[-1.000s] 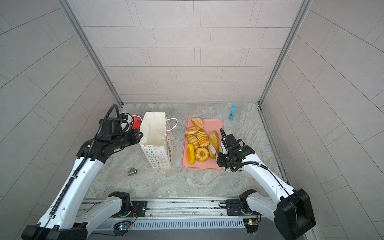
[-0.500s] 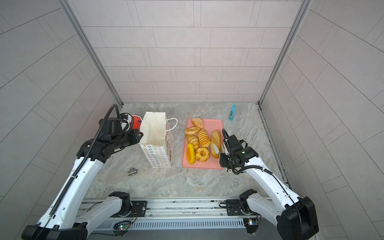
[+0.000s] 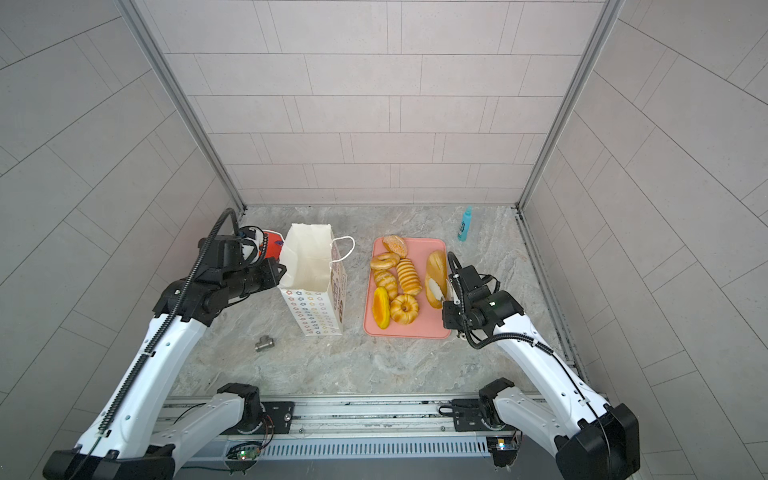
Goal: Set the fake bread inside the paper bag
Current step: 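Lower the tongs onto the long golden bread roll and pinch it, then lift the pinched long bread roll upward off the tray with the right gripper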
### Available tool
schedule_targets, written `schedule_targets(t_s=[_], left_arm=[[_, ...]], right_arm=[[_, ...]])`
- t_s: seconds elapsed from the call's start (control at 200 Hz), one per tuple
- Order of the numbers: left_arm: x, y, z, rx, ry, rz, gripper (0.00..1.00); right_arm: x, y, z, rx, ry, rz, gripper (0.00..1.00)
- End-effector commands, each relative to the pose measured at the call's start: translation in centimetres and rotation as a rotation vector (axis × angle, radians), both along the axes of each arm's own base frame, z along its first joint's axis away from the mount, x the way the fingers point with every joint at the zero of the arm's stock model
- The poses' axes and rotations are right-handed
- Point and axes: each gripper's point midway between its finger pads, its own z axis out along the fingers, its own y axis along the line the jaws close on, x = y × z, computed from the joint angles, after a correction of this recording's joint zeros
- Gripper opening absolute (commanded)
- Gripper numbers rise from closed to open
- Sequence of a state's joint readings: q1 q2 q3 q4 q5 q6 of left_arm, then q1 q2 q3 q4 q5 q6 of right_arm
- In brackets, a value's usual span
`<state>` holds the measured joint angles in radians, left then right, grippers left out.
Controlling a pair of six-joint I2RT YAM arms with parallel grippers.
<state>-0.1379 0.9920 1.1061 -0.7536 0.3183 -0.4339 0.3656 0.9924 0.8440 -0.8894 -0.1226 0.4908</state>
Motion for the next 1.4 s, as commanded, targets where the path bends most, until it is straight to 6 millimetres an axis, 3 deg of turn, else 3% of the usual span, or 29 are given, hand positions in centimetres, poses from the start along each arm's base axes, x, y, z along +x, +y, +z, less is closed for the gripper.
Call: schedule_targets(t_s=[0.0,0.36,0.59,0.736,1.141,1.396], left_arm=[[-0.2,0.0,0.3,0.005,-0.002,-0.004,0.1],[-0.1,-0.1,0.4,-0.002,-0.003,-0.002,0.1],[-0.2,0.0,0.8,-0.005,-0.01,0.001,0.23],[-0.2,0.0,1.2,-0.008,-0.018,0.002,0.25],[-0.5,-0.1,2.8,-0.025,-0.048,0.006,0.25],[-0.5,-0.2,2.4,-0.027,-0.04,0.004,0.12]], right_arm=[[0.9,-0.4,2.1,-0.012,-0.066,-0.01,0.34],[2.4,0.2,6.0,0.007,-0.146,0.007,0.34],[3.1,0.8,8.3,0.034,-0.186,0.023,0.34],[3.2,1.0,9.2,0.048,-0.201,0.03,0.34],[3.6,1.5,11.0,0.074,-0.231,0.045,0.34],[3.7,1.8,12.4,0.092,-0.257,0.053,0.34]])
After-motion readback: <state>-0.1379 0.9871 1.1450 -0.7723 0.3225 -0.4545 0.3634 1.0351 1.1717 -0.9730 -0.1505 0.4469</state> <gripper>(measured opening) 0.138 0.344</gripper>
